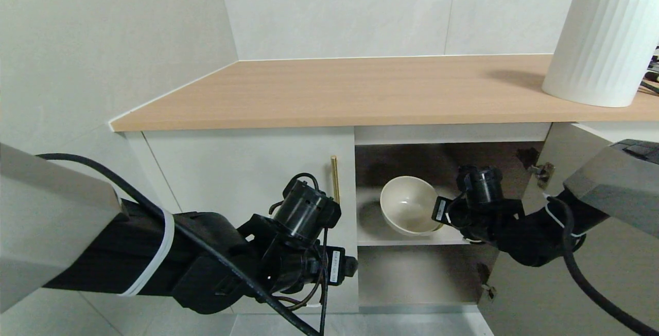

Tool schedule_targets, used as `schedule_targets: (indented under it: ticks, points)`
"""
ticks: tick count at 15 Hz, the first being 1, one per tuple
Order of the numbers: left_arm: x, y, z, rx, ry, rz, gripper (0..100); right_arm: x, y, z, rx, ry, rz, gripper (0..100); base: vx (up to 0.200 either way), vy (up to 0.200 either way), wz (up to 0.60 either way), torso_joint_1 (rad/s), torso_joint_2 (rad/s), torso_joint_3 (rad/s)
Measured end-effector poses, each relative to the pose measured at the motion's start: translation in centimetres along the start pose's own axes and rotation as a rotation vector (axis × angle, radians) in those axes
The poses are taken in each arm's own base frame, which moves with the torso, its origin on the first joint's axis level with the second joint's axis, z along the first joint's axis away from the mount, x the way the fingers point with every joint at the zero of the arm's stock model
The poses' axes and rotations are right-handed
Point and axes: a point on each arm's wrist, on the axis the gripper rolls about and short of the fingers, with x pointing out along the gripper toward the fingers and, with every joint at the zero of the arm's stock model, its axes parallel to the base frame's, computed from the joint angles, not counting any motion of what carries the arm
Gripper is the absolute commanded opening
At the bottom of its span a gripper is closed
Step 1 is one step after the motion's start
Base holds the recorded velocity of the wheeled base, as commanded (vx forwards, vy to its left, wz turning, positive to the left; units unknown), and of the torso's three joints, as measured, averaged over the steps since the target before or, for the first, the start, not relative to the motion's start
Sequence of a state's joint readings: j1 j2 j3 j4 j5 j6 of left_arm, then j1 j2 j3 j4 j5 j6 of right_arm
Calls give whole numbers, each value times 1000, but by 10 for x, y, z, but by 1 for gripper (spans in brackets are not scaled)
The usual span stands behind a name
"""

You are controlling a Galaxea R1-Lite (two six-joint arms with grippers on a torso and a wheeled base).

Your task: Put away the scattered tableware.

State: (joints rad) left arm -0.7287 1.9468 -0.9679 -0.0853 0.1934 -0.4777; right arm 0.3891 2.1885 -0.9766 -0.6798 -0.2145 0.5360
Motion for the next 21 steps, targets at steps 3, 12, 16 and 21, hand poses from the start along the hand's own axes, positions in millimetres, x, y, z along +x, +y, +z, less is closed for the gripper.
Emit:
schedule_targets:
  ticks: [3,12,16,21]
  points:
    - [0,0,0,1,0,-1,100,13,-5,4,13,-39,-63,0,0,0,0,0,0,0]
    - [2,0,-1,1,7,3,100,44,-23,6,36,-71,-147,0,0,0,0,0,0,0]
    - [5,0,-2,2,13,6,100,54,-28,5,40,-72,-159,0,0,0,0,0,0,0]
    - [5,0,-2,3,14,7,100,60,-26,4,37,-75,-153,0,0,0,0,0,0,0]
